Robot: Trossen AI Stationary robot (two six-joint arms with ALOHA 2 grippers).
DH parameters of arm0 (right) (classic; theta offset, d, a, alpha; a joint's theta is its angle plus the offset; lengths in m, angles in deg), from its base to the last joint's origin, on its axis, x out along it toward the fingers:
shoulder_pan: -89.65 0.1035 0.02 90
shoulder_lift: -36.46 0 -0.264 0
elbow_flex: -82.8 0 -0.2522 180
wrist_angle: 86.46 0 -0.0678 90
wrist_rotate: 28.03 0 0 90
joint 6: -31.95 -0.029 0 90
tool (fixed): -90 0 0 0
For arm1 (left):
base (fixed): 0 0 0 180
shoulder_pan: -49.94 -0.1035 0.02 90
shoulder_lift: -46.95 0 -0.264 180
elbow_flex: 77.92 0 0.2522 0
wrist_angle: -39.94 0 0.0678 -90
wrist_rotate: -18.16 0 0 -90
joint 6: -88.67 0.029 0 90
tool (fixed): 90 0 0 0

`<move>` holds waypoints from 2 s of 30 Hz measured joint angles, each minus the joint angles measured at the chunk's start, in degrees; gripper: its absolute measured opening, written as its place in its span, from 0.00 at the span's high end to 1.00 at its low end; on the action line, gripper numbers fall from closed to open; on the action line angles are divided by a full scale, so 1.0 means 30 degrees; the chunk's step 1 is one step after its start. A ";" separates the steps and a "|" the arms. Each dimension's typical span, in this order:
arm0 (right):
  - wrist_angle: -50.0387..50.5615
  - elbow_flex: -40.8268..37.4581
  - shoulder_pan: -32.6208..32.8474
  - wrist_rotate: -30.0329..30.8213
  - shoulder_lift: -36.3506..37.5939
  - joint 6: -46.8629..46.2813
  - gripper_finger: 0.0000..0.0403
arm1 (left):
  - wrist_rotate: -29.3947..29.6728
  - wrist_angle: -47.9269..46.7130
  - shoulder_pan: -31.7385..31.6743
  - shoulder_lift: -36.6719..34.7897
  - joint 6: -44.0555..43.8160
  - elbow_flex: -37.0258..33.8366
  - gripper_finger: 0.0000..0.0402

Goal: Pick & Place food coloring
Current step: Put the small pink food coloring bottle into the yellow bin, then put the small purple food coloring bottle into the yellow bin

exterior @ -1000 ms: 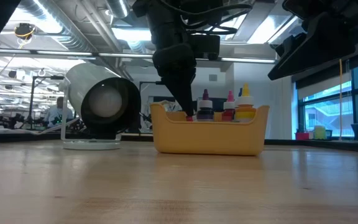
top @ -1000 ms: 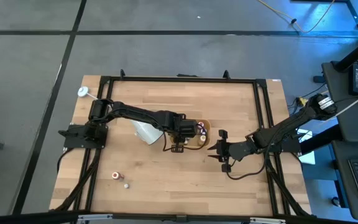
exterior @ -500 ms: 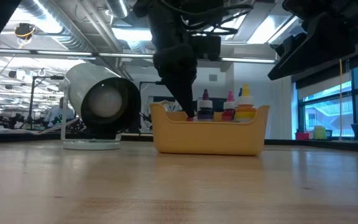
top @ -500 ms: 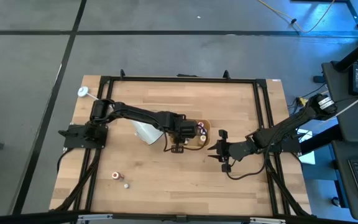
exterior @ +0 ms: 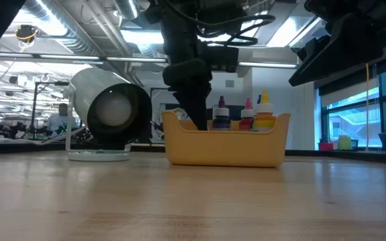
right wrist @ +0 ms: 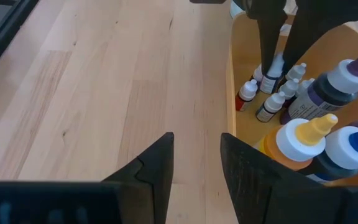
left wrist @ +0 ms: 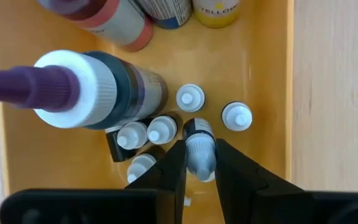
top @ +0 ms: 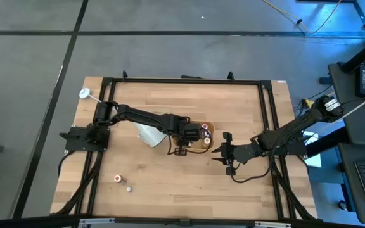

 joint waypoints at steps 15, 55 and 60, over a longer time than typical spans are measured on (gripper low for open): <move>0.0000 0.0000 0.0000 -0.0007 0.0000 0.0000 0.67 | 0.0000 -0.0026 0.0036 0.0000 -0.0001 0.0004 0.73; -0.0714 0.0000 0.0007 -0.0022 0.0000 -0.1566 0.67 | 0.3215 -1.0343 1.4136 -0.3381 -2.0403 0.0955 0.51; -0.1557 0.0000 0.0002 -0.0024 0.0000 -0.1574 0.67 | 0.2201 -1.0310 1.5124 -0.2065 -2.0664 0.0951 0.45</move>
